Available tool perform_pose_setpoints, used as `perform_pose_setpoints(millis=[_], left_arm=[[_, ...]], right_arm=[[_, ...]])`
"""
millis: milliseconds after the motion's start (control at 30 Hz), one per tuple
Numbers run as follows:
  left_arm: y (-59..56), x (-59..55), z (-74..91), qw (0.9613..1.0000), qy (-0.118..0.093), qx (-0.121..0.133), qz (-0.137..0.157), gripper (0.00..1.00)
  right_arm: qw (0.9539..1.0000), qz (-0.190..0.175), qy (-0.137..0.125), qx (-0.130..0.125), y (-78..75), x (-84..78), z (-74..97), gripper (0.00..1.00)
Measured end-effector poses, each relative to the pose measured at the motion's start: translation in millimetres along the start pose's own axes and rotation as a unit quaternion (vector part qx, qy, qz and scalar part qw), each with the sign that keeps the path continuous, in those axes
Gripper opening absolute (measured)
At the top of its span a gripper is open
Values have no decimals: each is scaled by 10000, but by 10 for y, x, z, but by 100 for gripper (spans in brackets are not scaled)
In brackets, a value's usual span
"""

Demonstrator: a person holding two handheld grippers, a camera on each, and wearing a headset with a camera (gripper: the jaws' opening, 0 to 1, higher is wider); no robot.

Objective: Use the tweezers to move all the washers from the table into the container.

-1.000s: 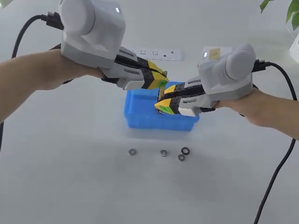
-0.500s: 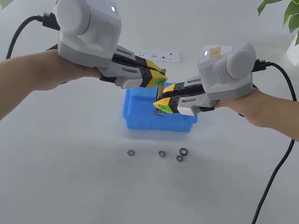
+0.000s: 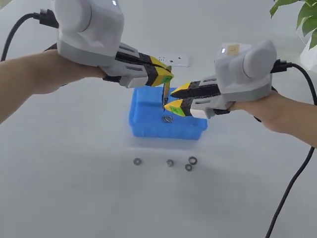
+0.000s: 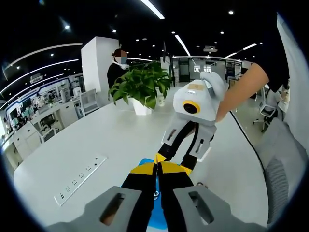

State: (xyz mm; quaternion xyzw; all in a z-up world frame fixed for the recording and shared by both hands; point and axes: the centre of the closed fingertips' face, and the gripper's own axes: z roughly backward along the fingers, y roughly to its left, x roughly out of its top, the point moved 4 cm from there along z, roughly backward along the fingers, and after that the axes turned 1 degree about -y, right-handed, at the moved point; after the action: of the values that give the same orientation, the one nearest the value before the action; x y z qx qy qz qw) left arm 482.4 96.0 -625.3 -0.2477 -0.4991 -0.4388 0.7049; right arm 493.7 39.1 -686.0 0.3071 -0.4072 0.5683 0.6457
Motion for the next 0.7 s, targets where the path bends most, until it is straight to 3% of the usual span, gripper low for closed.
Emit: perform_pose_setpoints(millis=[233,333,500,700], left_arm=[[51,37,86,9999,-41,166,14,5],[58,42,114,9998,-37,208,17,5],[35,28,146,9997,-18,231,17,5],[-9,9,187,9997,7,237,62,5]], right_arm=[[9980,-259,-145,-563,-159,19,200,25],[9966,-402,-254,-668,-198,17,302,25],[9958,-472,-232,-754,-175,-52,414,29],[9965,-471,-225,-655,-37,-106,529,43]])
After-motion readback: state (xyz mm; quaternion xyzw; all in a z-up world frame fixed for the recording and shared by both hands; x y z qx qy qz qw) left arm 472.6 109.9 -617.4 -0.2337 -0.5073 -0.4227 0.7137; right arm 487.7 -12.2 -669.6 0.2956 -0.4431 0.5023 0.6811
